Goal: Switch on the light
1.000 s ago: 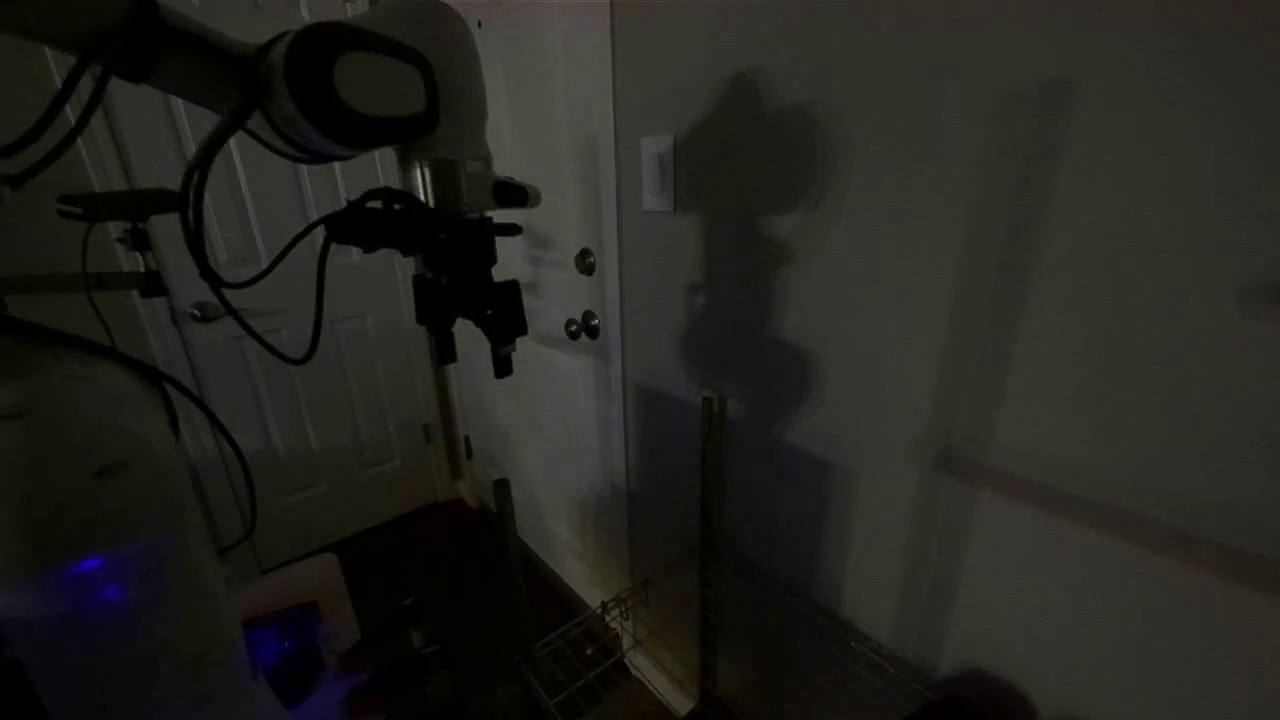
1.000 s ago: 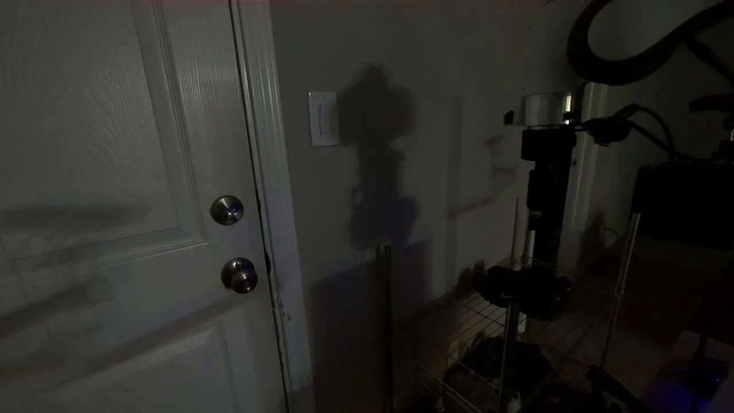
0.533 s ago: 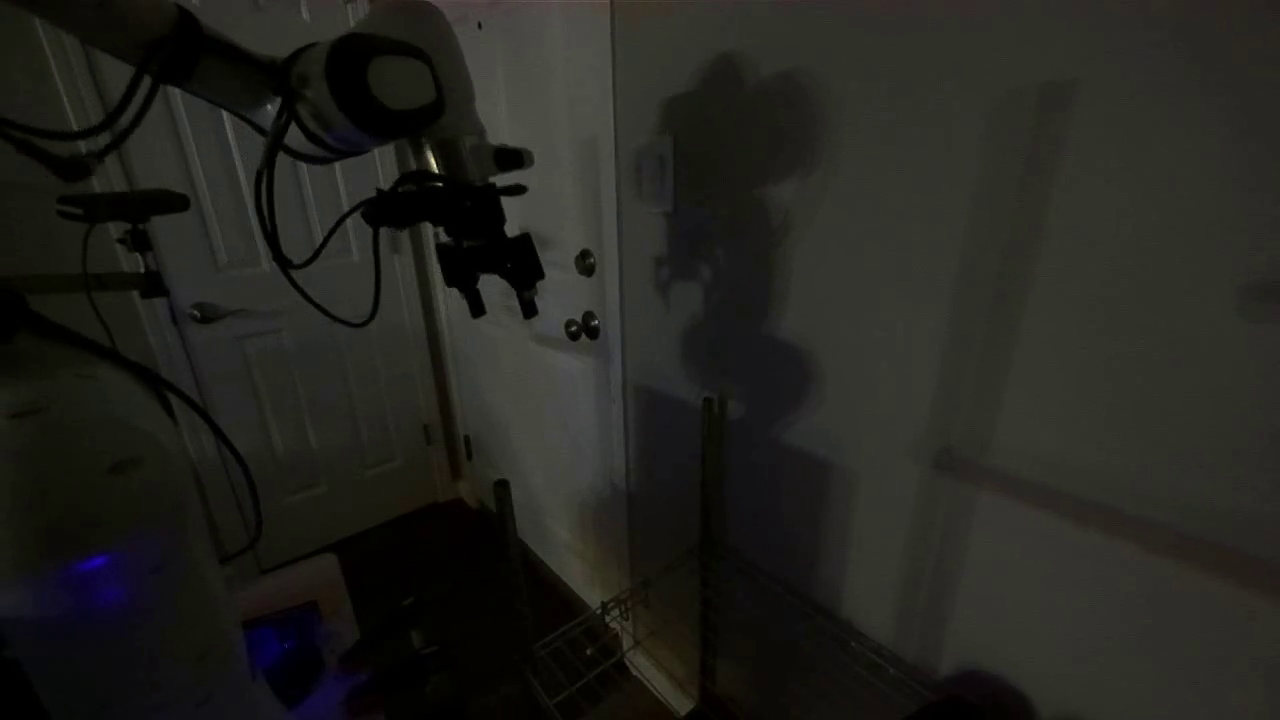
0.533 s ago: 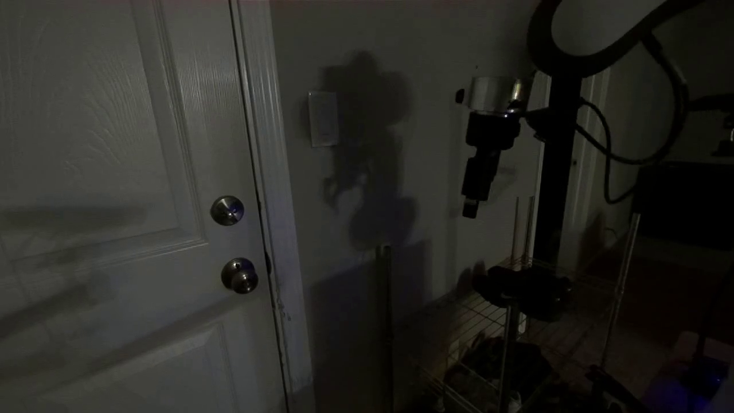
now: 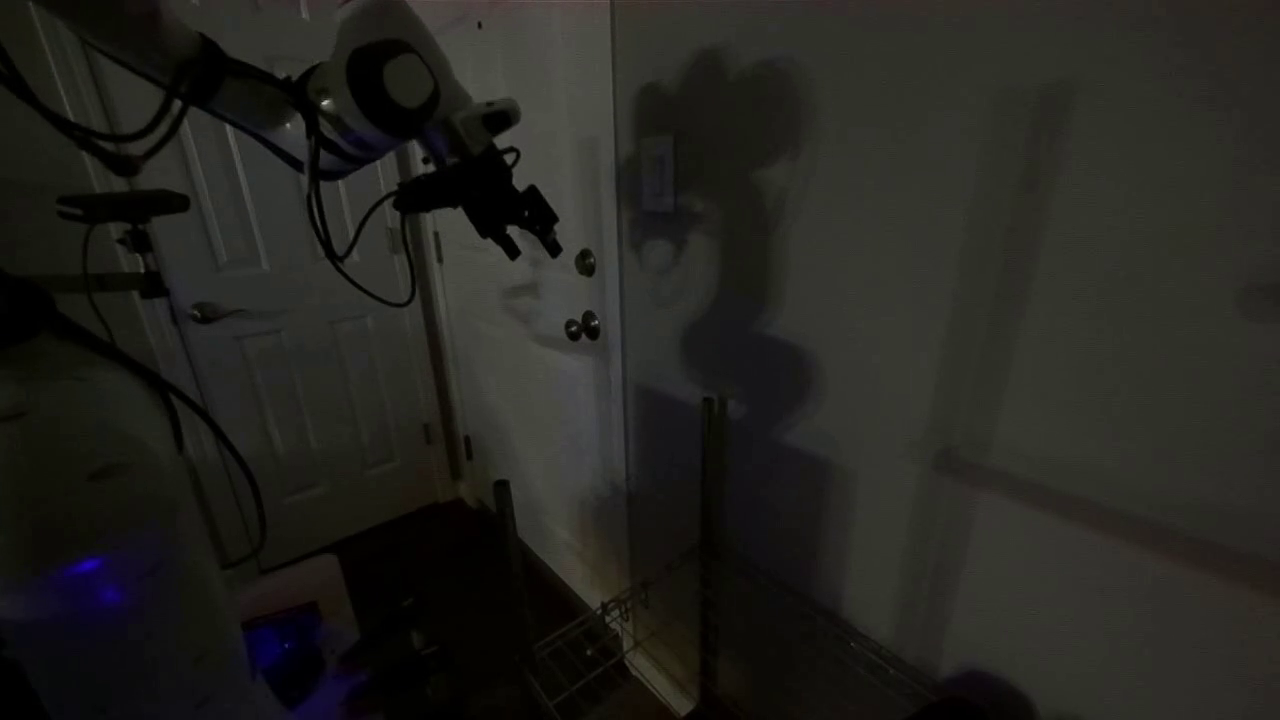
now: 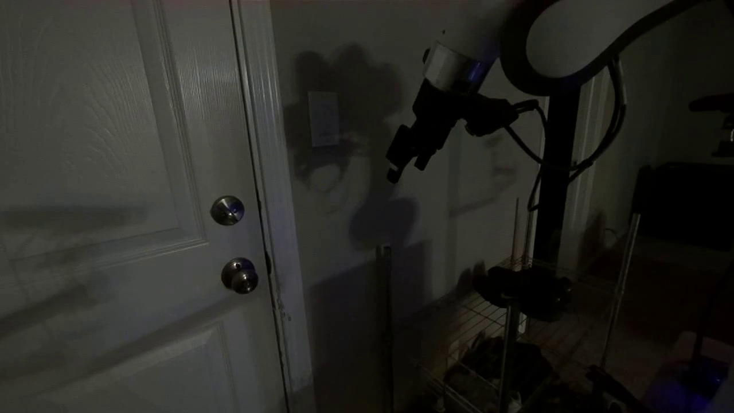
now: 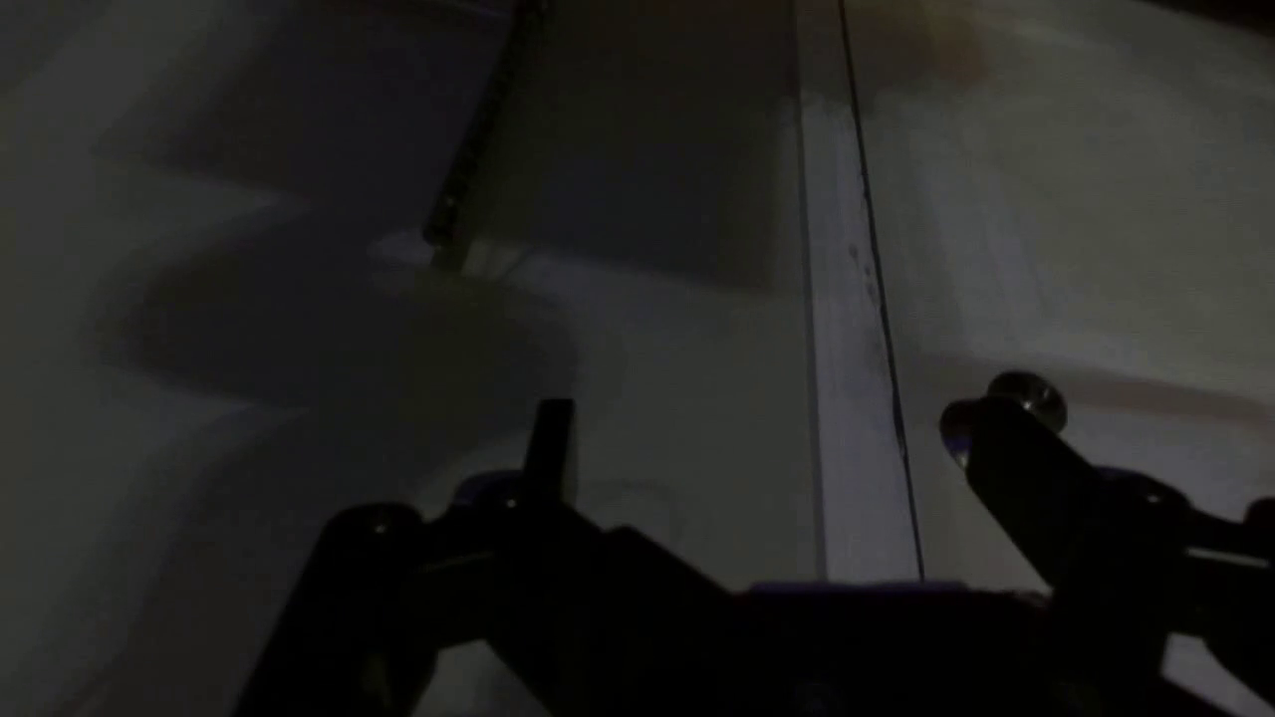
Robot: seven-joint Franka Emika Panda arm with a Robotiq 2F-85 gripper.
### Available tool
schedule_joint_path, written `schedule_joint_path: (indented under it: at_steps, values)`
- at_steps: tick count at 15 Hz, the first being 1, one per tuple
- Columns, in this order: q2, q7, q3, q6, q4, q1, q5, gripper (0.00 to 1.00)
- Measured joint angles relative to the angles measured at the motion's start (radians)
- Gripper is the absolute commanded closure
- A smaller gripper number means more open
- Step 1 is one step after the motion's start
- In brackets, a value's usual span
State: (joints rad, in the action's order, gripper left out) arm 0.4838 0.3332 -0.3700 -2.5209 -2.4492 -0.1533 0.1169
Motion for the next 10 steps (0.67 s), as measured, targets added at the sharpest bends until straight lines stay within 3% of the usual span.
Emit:
schedule_joint_path:
  at_steps: [4, 10]
  values:
    - [0.001, 0.129, -0.066, -0.111, -0.004, 0.083, 0.073, 0.0]
    - [0.001, 0.129, -0.069, -0.114, -0.004, 0.088, 0.073, 0.0]
